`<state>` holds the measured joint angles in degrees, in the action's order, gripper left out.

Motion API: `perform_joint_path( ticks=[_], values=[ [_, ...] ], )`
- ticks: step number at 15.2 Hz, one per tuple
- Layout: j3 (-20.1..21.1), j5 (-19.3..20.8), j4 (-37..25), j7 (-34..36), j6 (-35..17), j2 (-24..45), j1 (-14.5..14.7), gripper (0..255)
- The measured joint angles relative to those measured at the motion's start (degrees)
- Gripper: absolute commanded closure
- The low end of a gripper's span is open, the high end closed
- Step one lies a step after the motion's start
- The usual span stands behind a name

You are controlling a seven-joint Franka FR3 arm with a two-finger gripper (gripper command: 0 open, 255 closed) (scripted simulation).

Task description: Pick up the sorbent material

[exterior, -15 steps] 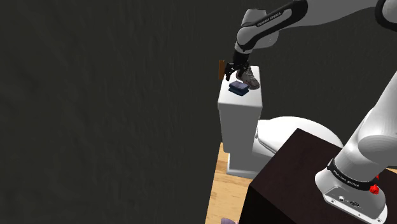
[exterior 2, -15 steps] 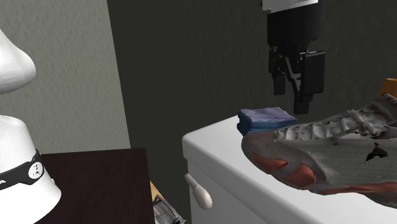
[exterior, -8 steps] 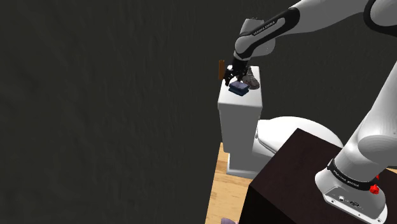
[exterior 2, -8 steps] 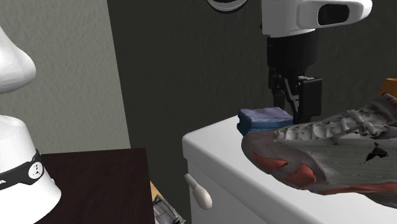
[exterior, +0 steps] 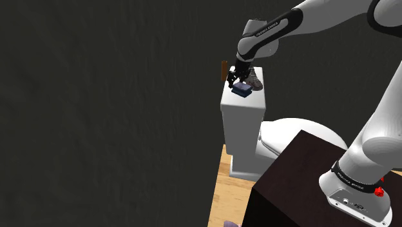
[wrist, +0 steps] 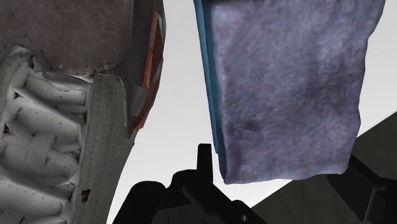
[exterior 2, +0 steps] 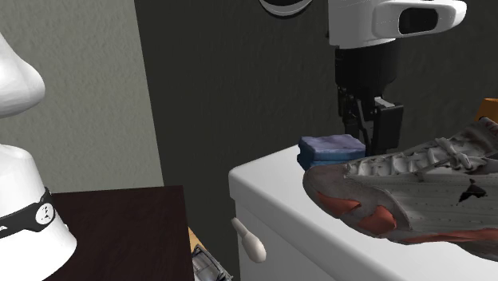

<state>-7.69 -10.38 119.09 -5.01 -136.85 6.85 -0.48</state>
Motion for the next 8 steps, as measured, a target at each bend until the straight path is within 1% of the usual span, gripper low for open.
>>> perform_joint_path(
  ticks=[3, 8],
  values=[
    [0.00, 0.00, 0.04, 0.00, -0.04, -0.02, 0.00, 255],
    [-0.08, 0.75, -1.54, 0.84, 2.85, -1.32, 0.09, 255]
  ],
)
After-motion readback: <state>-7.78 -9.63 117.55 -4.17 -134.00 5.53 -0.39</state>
